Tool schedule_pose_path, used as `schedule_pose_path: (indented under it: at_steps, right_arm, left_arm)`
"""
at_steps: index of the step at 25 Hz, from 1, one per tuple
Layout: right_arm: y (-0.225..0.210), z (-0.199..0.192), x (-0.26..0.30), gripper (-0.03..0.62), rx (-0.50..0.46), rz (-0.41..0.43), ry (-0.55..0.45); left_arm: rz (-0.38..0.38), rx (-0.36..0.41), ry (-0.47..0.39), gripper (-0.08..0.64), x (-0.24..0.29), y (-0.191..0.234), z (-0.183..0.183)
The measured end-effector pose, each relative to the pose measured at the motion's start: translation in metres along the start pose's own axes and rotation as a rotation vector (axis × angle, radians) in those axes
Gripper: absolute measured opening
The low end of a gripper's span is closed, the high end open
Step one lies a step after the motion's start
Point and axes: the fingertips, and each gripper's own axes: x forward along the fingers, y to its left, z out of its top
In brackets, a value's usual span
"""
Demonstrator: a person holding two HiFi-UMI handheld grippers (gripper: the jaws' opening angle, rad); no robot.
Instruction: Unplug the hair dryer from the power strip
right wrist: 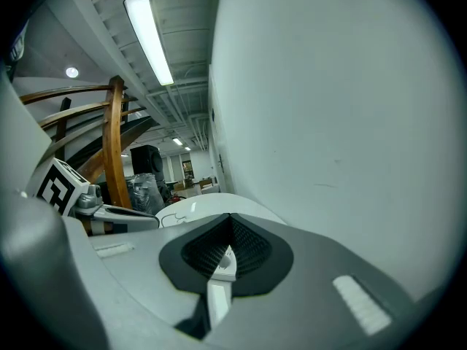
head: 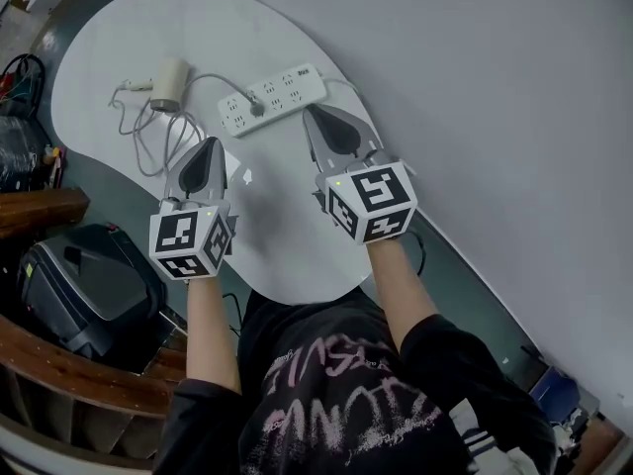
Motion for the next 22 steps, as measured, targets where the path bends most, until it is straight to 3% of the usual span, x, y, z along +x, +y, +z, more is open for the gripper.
schedule_pose_path:
  at_steps: [22]
  right_arm:
    - [-0.003,-0.047,0.039,0.021,0.013,-0.029,0.117]
  left_arm:
    - [-0.042,-0.03,0.055,0.0,0.035,0.017,-0.043]
